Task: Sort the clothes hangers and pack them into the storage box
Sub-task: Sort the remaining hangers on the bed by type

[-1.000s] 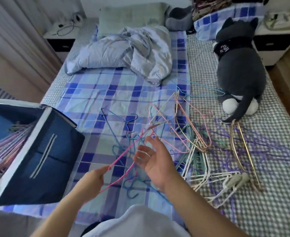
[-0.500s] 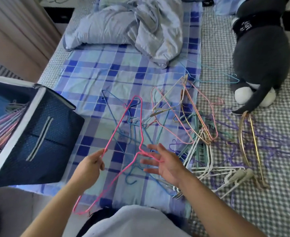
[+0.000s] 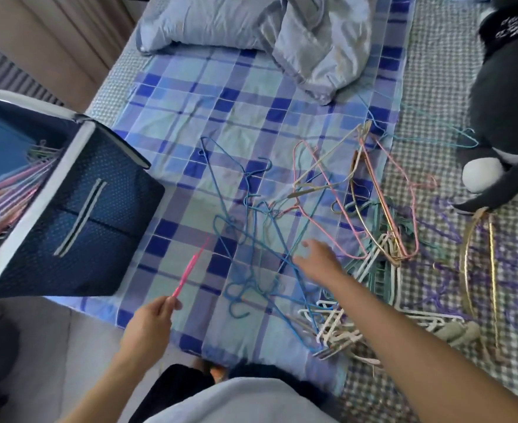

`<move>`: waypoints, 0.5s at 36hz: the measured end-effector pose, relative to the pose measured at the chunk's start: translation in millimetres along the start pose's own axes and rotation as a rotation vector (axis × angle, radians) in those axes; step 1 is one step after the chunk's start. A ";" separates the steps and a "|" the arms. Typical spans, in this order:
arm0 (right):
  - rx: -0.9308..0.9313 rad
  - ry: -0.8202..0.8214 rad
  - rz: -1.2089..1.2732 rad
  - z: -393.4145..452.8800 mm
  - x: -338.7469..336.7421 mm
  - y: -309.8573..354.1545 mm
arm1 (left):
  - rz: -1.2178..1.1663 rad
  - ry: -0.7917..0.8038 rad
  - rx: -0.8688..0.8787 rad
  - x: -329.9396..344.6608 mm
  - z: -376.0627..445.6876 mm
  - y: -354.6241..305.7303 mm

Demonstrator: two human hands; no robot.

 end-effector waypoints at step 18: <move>0.171 -0.324 -0.597 55.4 -23.3 -45.8 | -0.478 0.035 -0.306 -17.2 -15.6 9.0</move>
Point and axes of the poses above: each hand's wrist, its own z-axis towards the middle knuckle, its own x-axis out of the palm, y = z × x, the point moved 1 cm from there along z, towards the middle knuckle, and after that the axes turned 12 degrees about -z, right-handed, at the moved point
